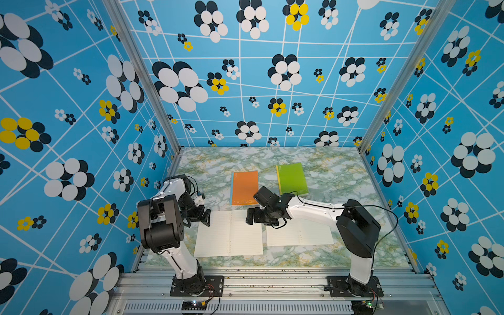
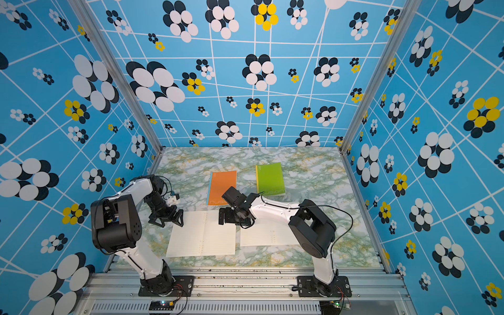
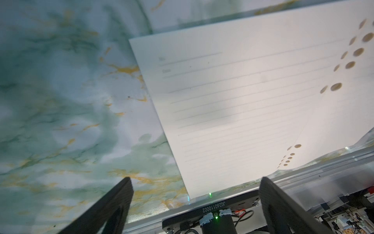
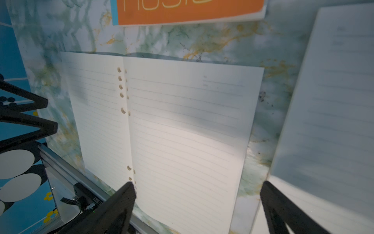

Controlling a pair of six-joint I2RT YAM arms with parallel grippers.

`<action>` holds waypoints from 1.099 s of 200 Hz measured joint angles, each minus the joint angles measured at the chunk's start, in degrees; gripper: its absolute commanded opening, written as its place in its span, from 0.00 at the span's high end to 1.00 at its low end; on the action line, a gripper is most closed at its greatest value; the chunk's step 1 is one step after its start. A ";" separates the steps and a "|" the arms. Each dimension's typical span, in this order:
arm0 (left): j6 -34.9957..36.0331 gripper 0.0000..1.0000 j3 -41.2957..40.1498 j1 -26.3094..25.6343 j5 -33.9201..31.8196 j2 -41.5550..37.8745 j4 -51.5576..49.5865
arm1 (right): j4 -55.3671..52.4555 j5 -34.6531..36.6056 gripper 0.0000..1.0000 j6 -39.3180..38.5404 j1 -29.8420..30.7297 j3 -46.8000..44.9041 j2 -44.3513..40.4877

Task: Close the notebook
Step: Close the notebook at the center of the board.

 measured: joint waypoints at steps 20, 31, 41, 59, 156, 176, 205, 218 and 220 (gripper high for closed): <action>0.02 0.00 0.00 -0.46 0.00 0.09 0.02 | 0.00 -0.28 0.01 -0.02 0.26 0.00 0.42; 0.02 0.00 0.00 -0.81 0.02 0.13 0.00 | 0.00 -0.42 0.01 0.00 0.42 0.02 0.59; 0.02 0.01 0.00 -1.09 0.02 0.33 0.00 | -0.02 -0.55 0.01 -0.02 0.52 0.00 0.81; 0.04 0.00 -0.02 -1.68 -0.22 1.05 0.04 | -0.13 -0.90 0.01 -0.04 0.63 -0.04 1.11; -0.24 0.00 -0.39 -4.15 -4.31 3.93 2.51 | -0.39 -2.75 0.01 -0.48 0.63 0.66 3.08; -0.52 0.00 -0.35 -4.46 -4.59 5.01 2.29 | -0.63 -3.48 0.01 -0.76 0.92 2.29 4.24; -1.18 0.00 -0.15 -4.85 -4.72 5.33 1.86 | -1.29 -4.31 0.01 -1.75 1.57 4.11 5.51; -1.55 0.01 0.13 -5.09 -4.70 5.70 1.46 | -1.60 -4.66 0.01 -1.84 1.66 4.61 5.84; -1.55 0.01 0.20 -5.14 -4.70 5.77 1.40 | -1.64 -4.68 0.01 -1.86 1.66 4.66 5.86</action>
